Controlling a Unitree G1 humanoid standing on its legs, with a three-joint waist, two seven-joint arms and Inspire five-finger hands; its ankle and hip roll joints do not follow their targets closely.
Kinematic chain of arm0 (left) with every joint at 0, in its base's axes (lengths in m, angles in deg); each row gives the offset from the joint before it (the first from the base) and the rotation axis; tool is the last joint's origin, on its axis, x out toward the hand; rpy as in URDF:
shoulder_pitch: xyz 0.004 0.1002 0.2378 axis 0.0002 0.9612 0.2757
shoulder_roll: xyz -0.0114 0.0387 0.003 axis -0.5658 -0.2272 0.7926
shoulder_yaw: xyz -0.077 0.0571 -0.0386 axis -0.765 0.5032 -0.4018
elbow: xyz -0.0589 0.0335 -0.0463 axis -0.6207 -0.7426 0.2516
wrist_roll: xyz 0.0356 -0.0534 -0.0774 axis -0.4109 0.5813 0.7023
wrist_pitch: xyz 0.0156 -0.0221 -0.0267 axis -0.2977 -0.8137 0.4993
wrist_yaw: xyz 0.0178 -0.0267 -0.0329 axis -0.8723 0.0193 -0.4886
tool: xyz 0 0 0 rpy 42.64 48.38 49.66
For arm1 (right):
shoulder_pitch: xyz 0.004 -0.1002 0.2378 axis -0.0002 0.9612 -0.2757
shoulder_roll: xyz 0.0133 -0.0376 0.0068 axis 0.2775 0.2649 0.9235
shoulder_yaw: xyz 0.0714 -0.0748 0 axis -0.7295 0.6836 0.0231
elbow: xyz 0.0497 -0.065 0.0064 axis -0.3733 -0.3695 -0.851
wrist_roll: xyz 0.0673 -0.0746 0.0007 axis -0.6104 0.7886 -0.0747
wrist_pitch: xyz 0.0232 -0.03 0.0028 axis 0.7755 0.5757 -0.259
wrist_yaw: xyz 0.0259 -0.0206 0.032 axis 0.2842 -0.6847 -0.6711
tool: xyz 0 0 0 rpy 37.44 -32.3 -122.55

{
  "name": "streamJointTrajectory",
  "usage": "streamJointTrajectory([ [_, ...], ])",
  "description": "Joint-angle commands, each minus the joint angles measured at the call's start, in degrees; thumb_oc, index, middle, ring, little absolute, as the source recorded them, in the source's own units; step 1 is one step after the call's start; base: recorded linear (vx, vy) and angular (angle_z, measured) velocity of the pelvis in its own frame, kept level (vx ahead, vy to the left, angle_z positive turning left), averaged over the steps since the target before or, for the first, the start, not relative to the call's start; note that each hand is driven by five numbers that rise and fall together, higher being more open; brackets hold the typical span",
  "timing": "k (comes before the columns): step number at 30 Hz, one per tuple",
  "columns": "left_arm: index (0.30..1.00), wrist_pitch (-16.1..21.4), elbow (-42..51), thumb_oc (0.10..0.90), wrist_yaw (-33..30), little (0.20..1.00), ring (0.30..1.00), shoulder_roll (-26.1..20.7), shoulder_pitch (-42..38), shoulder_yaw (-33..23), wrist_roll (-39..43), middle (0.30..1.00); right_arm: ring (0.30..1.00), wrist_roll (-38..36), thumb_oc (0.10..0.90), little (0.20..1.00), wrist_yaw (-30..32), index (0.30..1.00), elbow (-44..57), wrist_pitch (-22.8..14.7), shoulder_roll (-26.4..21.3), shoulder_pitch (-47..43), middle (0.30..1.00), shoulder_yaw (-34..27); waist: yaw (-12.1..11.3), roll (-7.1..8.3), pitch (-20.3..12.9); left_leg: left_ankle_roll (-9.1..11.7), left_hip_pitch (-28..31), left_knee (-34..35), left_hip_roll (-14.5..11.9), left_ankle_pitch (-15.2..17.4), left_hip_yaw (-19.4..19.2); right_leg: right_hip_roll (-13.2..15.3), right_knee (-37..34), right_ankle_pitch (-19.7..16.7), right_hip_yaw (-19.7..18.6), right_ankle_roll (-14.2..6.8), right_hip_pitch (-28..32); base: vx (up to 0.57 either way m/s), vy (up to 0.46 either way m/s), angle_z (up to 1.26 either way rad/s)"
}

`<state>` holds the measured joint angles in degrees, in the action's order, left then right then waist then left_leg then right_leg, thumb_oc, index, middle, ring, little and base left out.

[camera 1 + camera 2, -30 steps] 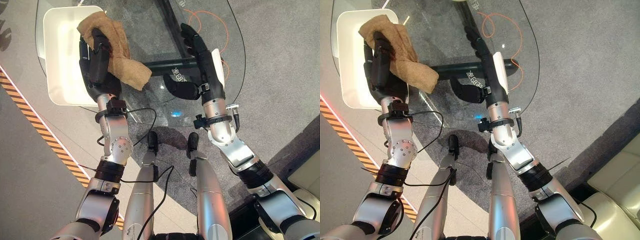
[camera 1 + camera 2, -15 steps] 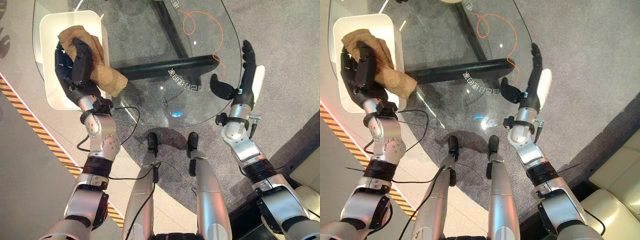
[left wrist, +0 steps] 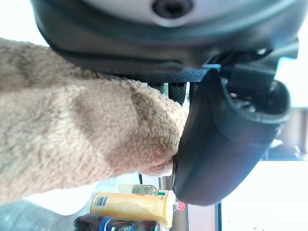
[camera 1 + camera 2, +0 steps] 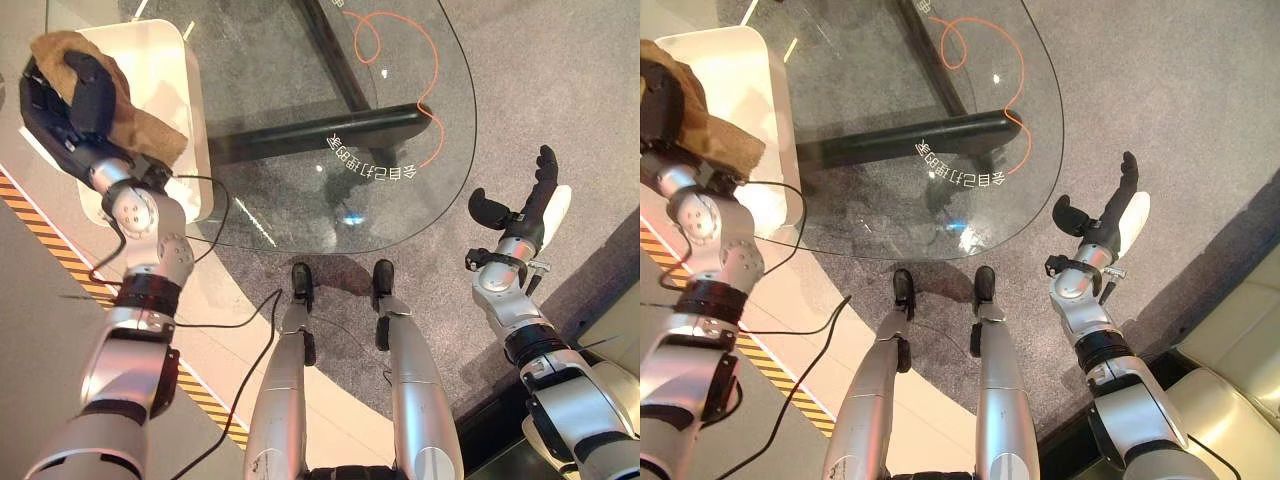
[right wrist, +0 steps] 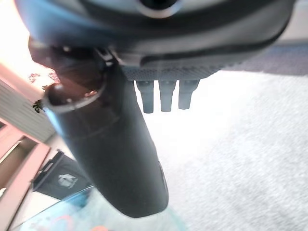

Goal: Wipe the table with a cloth and put it in the basket.

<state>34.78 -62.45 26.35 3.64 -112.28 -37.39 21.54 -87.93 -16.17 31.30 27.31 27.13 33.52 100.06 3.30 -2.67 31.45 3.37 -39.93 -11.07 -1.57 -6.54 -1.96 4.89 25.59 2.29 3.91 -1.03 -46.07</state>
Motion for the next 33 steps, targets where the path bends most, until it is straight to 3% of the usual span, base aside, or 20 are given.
streamJointTrajectory([
  [1,0.3,5.45,-0.46,0.1,-2.47,0.2,0.3,-8.19,-8.53,-0.53,-6.2,0.3,0.9,-2.28,0.8,0.9,1.79,0.9,-1.06,-4.82,-3.16,-0.89,0.9,-0.1,0.6,-0.36,-1.65,-0.23,-0.16,-6.39,2.1,7.21,-2.52,-2.49,-1.73,4.0,1.71,-0.17,2.91,0.0,0.0,0.0],
  [14,0.3,3.33,-4.04,0.1,-6.72,0.2,0.3,-7.42,-10.71,3.12,-10.53,0.3,0.9,-3.17,0.8,0.9,-0.9,0.9,-13.44,-4.95,-2.08,-3.42,0.9,-1.04,-0.3,-1.19,-1.65,-0.41,-0.82,-6.91,2.81,7.56,-1.65,-2.38,-0.74,4.23,2.39,-0.38,2.14,0.01,-0.002,0.01],
  [33,0.3,-5.35,-9.95,0.1,-9.21,0.2,0.3,-10.33,-12.13,5.01,-16.32,0.3,0.9,-3.31,0.8,0.9,-1.94,0.9,-13.79,-4.92,-3.2,-2.76,0.9,-1.68,-0.03,-0.91,-1.65,-0.63,-2.27,-7.73,2.51,7.49,-1.81,-2.29,0.24,4.03,2.6,-0.46,0.44,0.0,0.0,0.0],
])
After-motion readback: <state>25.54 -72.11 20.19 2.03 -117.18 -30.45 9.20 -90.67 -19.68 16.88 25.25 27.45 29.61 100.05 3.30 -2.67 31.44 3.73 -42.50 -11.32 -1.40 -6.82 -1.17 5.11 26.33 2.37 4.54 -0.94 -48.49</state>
